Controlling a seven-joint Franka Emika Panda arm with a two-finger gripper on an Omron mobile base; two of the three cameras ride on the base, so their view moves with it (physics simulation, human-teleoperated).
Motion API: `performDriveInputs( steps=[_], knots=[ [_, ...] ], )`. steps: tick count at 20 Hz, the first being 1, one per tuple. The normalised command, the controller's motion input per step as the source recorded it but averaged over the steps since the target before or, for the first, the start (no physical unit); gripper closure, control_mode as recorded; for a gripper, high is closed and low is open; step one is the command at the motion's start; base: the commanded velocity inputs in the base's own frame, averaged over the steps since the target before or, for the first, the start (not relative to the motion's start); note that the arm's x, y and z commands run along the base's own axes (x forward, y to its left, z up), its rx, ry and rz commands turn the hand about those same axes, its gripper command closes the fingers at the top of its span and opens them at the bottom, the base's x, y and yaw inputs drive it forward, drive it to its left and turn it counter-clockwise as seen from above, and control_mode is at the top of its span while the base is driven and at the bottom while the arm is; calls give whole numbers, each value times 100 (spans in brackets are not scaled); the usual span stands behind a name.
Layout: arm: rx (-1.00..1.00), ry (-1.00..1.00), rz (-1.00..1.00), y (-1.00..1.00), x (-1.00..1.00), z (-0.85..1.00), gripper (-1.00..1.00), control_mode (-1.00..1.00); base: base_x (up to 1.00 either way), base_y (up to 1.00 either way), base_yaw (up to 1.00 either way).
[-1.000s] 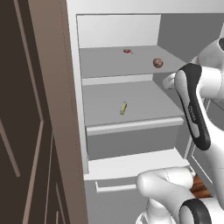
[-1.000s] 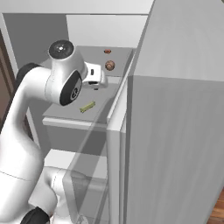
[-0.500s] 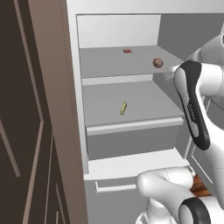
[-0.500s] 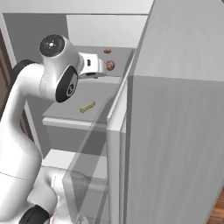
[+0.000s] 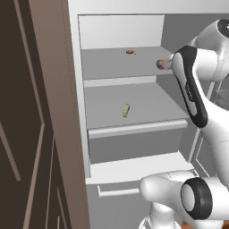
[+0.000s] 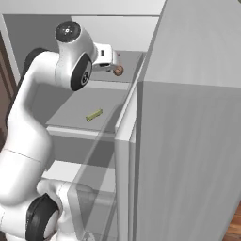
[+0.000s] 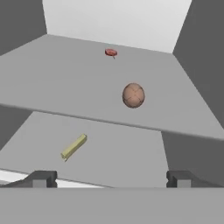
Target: Pick the egg and butter from the fridge and place them by the bowl for mixing.
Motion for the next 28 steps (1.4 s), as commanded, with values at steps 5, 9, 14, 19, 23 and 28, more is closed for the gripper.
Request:
performDriveInputs(
  steps=[5,9,14,19,23,28],
  knots=[
    [2,-5,-3,0,45,-1,-100,-100,0,0,0],
    [3,-4,-6,0,46,-10,-100,-100,0,0,0],
    [11,-2,-5,-2,31,-21,-100,-100,0,0,0],
    [10,0,0,-9,27,-13,-100,-100,0,0,0],
    [1,0,0,0,34,-6,-100,-100,0,0,0],
    [0,0,0,0,44,-3,-100,-100,0,0,0]
  ],
)
